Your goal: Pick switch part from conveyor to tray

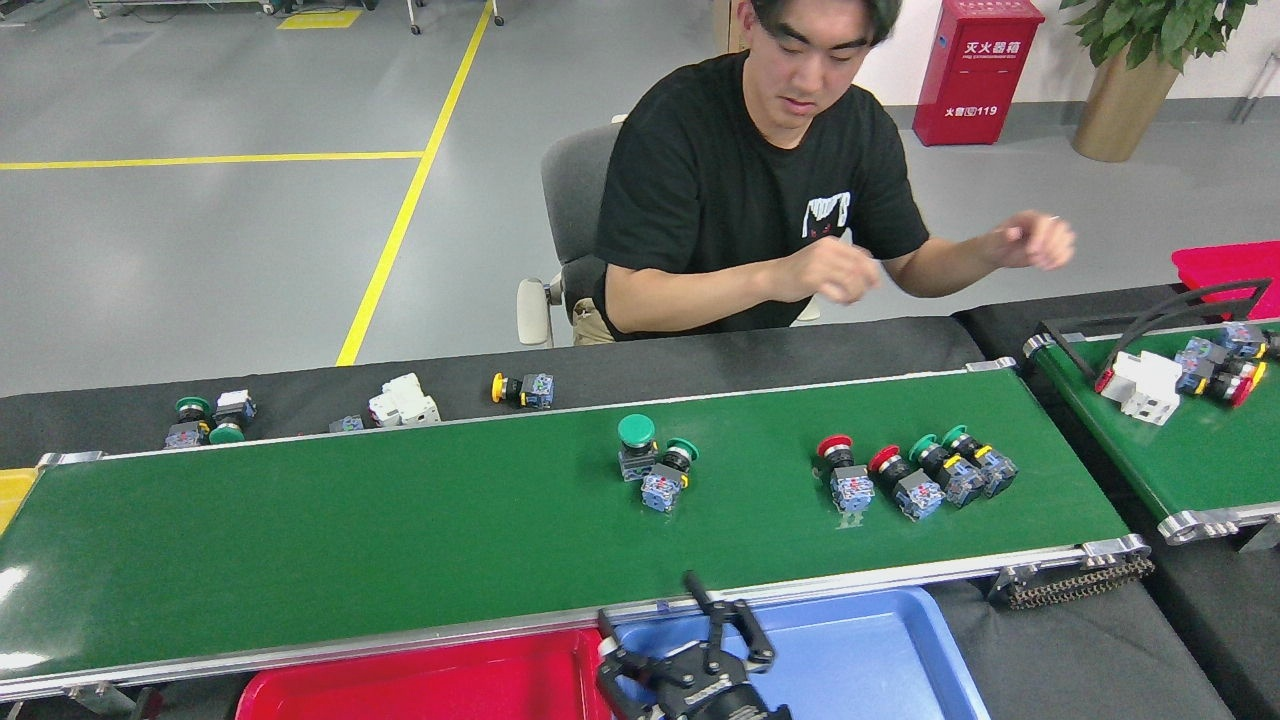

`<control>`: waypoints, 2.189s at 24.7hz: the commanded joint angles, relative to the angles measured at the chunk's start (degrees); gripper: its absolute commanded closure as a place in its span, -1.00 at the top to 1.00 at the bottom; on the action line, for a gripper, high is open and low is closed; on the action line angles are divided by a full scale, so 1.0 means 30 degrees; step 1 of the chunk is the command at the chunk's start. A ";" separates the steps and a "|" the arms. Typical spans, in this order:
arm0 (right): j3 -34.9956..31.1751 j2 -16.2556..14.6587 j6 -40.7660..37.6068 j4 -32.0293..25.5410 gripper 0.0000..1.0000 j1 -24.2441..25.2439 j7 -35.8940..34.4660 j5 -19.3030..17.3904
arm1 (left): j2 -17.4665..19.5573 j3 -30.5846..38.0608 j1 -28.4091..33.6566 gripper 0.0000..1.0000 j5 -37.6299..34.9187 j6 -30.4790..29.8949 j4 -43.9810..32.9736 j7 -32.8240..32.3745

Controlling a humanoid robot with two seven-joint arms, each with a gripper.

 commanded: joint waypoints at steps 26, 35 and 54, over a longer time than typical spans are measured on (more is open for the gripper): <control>-0.0094 0.2425 0.1794 0.5961 1.00 -0.6258 0.2327 0.0195 | -0.2908 -1.0163 -0.9188 1.00 -0.7148 0.0574 0.3408 -0.2841; -0.0065 0.2542 0.1794 0.8100 0.27 -0.8016 0.2620 -0.0303 | -0.3025 -1.0192 -1.2088 1.00 -0.7236 0.1218 0.7686 -0.2987; 0.2836 0.0813 -0.6058 0.2065 -0.85 -0.4852 0.2503 -0.0069 | -0.2292 -0.9870 -1.2938 1.00 -0.7236 0.3826 1.0381 -0.2987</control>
